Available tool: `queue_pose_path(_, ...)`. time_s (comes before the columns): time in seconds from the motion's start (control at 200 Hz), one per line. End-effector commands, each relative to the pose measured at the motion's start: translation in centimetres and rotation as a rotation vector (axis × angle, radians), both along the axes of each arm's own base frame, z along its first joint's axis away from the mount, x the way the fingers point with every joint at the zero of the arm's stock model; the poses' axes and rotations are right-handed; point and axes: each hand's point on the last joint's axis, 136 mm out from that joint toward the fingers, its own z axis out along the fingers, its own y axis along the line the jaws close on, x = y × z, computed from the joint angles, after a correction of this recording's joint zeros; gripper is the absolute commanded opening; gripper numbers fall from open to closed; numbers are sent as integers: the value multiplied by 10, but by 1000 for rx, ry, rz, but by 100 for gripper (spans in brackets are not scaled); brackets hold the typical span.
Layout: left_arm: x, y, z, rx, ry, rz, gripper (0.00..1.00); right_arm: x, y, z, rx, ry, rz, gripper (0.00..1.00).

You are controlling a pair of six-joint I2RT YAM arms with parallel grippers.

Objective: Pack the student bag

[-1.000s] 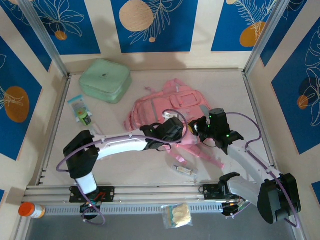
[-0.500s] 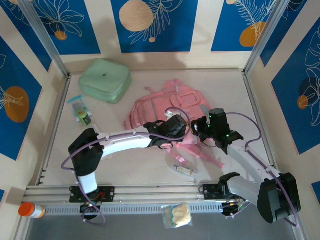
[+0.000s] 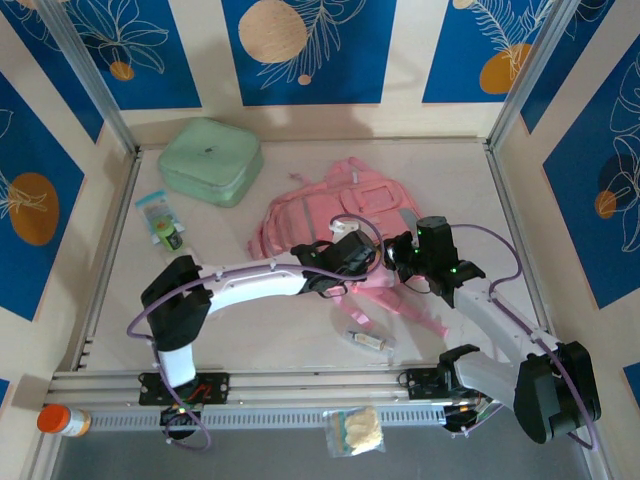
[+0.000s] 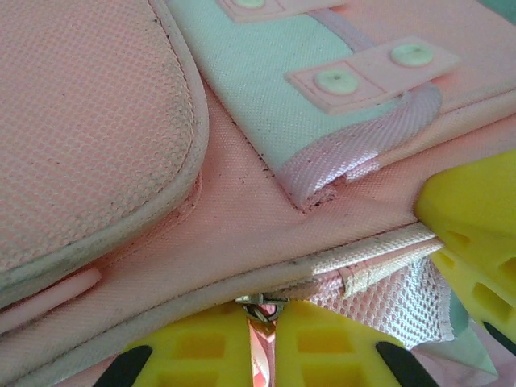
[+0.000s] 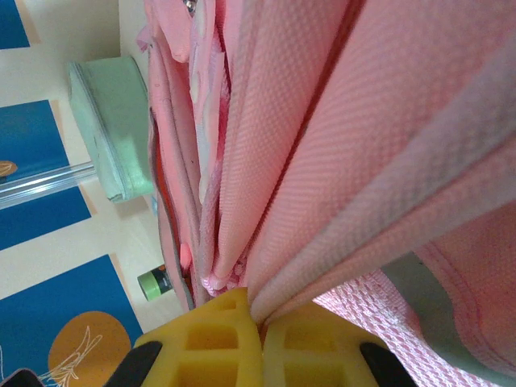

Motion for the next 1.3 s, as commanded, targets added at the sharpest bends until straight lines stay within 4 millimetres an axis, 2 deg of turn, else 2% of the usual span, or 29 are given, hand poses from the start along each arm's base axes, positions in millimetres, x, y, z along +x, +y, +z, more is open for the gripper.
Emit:
queue_pose_path(0.0,20,11,42,-83,-102,56,9,1,5,15,21,-45,50,0)
queue_pose_path(0.155,10,31,37,-84,-48,56,5,3,1,15,20,-49,53,0)
queue_pose_path(0.275,1,44,19,-73,17,30,2,6,-3,19,14,-59,60,0)
queue_pose_path(0.52,-7,82,-21,77,101,17,0,10,0,26,28,-70,95,0)
queue_pose_path(0.585,-6,77,-25,51,108,-7,0,10,1,27,27,-71,97,0)
queue_pose_path(0.685,-3,65,-26,-2,97,-30,10,10,2,27,27,-70,93,0)
queue_pose_path(0.735,-1,59,-26,-15,94,-37,19,9,4,26,29,-69,98,0)
queue_pose_path(0.895,8,47,-31,-31,88,-41,21,8,6,28,30,-68,102,0)
queue_pose_path(1.0,9,47,-37,-28,88,-26,21,8,6,28,29,-67,103,0)
queue_pose_path(1.156,9,45,-32,-60,74,-33,18,9,5,26,20,-65,100,0)
queue_pose_path(1.291,9,63,-31,4,60,5,9,10,3,26,4,-70,106,0)
